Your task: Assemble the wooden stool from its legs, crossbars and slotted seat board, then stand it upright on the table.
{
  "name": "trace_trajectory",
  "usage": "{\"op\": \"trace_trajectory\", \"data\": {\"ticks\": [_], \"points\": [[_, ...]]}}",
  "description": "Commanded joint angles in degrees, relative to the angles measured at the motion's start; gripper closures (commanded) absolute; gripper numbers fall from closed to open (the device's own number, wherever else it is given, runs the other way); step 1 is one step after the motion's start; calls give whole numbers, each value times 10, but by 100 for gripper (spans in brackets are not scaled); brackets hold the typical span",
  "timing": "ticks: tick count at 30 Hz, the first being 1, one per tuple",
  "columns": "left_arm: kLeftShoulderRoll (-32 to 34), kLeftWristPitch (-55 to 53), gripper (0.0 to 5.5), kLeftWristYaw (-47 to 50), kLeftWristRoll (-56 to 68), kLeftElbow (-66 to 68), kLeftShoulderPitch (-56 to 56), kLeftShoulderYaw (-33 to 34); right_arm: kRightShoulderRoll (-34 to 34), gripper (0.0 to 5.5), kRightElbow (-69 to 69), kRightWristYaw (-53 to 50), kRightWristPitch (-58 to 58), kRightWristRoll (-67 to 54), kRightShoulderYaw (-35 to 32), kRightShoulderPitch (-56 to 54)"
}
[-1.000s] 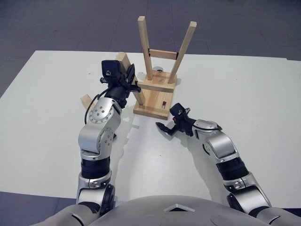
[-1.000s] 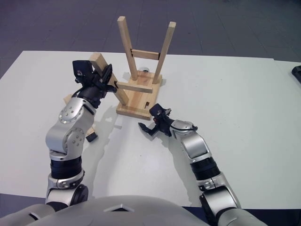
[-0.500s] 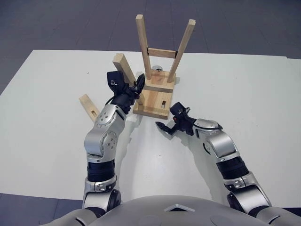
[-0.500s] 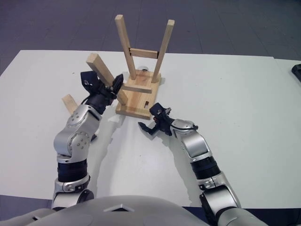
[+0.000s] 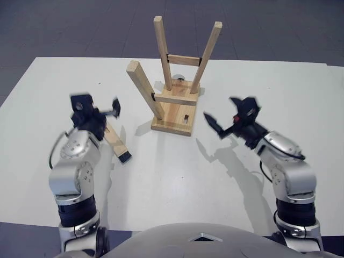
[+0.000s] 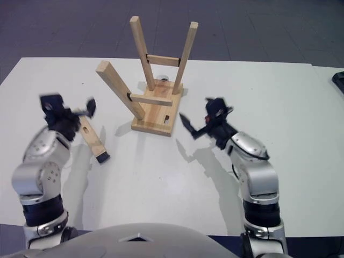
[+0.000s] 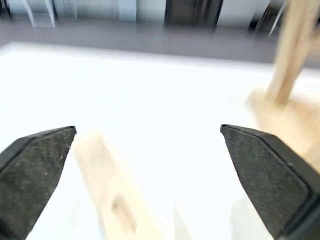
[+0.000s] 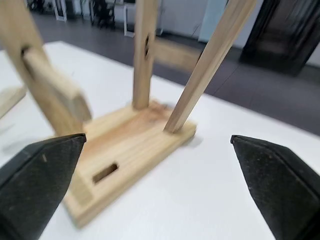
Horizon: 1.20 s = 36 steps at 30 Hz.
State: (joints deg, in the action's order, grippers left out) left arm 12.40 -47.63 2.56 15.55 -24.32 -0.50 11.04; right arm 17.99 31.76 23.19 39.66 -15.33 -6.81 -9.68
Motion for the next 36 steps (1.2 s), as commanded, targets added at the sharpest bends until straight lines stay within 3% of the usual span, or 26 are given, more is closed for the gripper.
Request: {"op": "trace_trajectory", "data": {"ticks": [1,9,20,29,36], "points": [[4,0,13,13,-36,40,10,-11,-4,10,9,-31,7,-15,-26,-43],[11,-103,13,15,-55,95,-9,1,-33,10,30,-71,3,-50,-30,-86],[40,-205,197,-73,4,157,-10,55,-67,10,15,-130,-10,-76,-37,-140],[84,-136,345,-97,-19,176,0,40,-82,10,12,-158,-3,-101,-36,-163],[87,30,345,-109,-3,134,-37,100,-100,10,-18,-193,31,-155,-73,-190]]}}
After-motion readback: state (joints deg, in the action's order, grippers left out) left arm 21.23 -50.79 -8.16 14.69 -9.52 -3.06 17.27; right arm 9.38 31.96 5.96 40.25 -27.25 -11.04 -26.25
